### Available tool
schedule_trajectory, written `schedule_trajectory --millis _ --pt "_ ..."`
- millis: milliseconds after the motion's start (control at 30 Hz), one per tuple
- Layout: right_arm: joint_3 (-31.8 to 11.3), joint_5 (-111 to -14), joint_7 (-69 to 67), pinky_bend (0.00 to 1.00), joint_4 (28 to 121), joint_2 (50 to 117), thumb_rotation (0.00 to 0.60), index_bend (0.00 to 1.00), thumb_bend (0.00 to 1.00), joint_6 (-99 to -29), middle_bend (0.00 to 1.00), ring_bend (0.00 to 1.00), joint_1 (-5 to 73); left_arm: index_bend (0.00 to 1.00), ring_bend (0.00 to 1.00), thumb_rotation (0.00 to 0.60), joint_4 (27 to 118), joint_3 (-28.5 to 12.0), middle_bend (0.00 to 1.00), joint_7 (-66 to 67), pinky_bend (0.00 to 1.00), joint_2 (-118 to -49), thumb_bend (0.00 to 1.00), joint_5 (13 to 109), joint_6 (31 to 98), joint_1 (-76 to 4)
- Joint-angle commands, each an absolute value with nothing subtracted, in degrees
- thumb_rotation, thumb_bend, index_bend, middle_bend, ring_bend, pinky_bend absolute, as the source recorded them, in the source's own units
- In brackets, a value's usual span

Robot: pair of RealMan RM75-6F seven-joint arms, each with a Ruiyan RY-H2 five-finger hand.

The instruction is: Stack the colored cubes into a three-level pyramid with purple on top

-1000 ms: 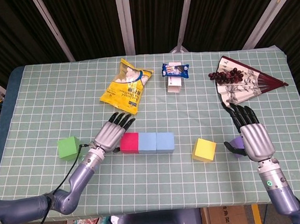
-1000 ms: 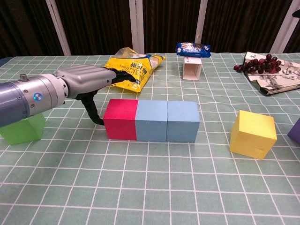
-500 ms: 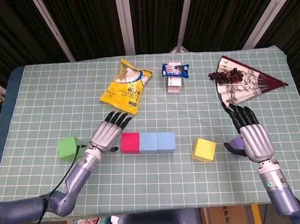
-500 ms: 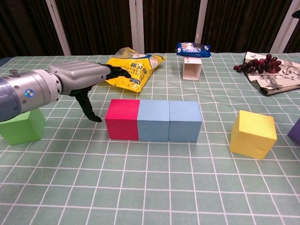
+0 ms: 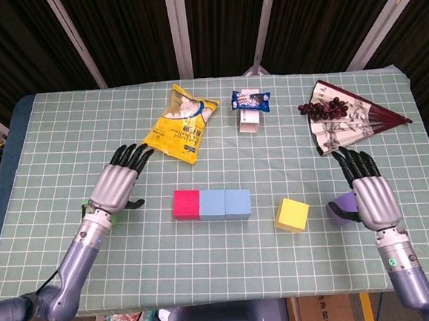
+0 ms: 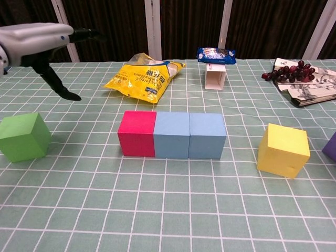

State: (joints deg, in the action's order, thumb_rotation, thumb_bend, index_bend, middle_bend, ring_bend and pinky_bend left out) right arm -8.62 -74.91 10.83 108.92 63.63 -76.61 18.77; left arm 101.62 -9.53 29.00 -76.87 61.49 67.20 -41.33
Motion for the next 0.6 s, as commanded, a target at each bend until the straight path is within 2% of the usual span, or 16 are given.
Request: schedule_trajectory --millis 33,433,600 --pt "-8.03 -74.69 11.32 0.00 109.33 63.06 0.600 0.00 0.26 -76.56 0.00 0.00 18.20 0.00 0.00 0.600 105.15 -8.79 0.01 27.44 0.04 -74.48 0.09 61.98 71.04 -37.87" --pt "-4.48 -76.69 12.58 0.00 110.41 60.32 0.600 0.00 0.26 -78.08 0.00 0.00 14.62 0.00 0.00 0.600 113.60 -4.26 0.01 25.77 0.04 -68.63 0.09 69.14 83.28 -27.59" --pt "-4.53 -77.24 11.97 0.00 110.86 59.87 0.600 0.00 0.26 -78.05 0.00 0.00 14.37 0.00 0.00 0.600 114.11 -4.01 0.01 26.60 0.04 -68.22 0.09 69.91 84.67 -25.98"
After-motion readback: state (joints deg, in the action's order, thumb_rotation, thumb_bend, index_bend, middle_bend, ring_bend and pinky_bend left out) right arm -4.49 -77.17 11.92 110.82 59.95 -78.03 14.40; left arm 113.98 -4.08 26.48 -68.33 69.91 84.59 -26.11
